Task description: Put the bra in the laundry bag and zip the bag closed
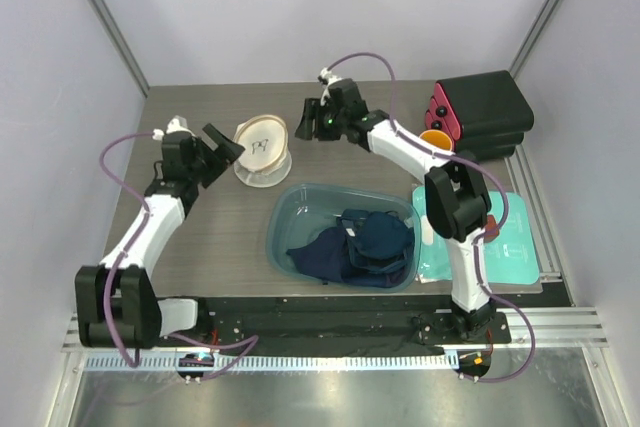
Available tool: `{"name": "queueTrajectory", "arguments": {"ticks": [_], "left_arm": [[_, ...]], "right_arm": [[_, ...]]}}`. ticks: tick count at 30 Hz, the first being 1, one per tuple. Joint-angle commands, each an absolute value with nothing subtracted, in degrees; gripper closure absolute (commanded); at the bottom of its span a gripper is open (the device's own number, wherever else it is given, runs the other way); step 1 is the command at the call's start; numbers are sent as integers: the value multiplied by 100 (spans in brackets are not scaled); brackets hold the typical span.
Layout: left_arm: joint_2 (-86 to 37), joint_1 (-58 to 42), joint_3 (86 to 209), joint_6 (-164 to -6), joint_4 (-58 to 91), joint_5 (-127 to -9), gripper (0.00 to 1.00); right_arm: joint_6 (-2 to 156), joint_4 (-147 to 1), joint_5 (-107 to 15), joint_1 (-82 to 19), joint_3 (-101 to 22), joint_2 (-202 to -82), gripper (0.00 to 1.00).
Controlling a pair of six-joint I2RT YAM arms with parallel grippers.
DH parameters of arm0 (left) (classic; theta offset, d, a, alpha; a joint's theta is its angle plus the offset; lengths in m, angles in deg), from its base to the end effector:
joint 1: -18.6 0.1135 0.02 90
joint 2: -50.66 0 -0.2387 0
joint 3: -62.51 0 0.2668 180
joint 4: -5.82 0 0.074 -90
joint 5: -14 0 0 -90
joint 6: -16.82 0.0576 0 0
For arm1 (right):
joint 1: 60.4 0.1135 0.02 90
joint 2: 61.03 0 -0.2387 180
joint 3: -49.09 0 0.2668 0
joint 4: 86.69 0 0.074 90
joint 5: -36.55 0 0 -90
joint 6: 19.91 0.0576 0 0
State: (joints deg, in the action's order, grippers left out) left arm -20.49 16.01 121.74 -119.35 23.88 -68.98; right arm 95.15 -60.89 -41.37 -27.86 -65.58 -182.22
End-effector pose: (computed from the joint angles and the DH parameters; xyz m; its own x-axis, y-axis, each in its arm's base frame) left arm 0.3169 -0.0214 0.2187 -0.4543 -0.6962 -0.5558 -0.2558 0.6996 -0.6672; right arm 0.4309 0.2892 0.2177 -0.6942 0.0484 -0.7181 -0.4206 0.7824 0.4593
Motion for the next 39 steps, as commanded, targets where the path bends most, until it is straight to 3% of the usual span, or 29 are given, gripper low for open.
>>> {"name": "queueTrajectory", "arguments": {"ticks": [1,8,17,18,19,23,29,39], "left_arm": [[-3131,1983,13217,-11819,2672,-6696,0],[-4950,2027,14919,-10097,3434,-6458,0],[-7185,1992,15847,-9015,3771,-4156,3],[-7247,1974,15847,-9075,3824,-4120,8],[-7256,1966,15882,-9154,3841,-4111,24],[-6731,1913,15234,-9777,3201,-4585,48],[-5958,1737,14328,-11114,2805,-5050,97],[-3453,1614,11815,-13231,1145,-6413,100]], "right_arm": [[9785,-6120,-4457,-2033,-5955,-17424,35],[10375,-6605,-4035,-1909,-5251,-17240,32],[10164,-6568,-4307,-1786,-4698,-16502,31],[10138,-6578,-4360,-1786,-4619,-16414,30],[10112,-6586,-4447,-1786,-4452,-16378,30],[10050,-6595,-4562,-1812,-4187,-16343,28],[10103,-6604,-4247,-1996,-4152,-16431,28],[10331,-6709,-3614,-2418,-4398,-16650,27]]}}
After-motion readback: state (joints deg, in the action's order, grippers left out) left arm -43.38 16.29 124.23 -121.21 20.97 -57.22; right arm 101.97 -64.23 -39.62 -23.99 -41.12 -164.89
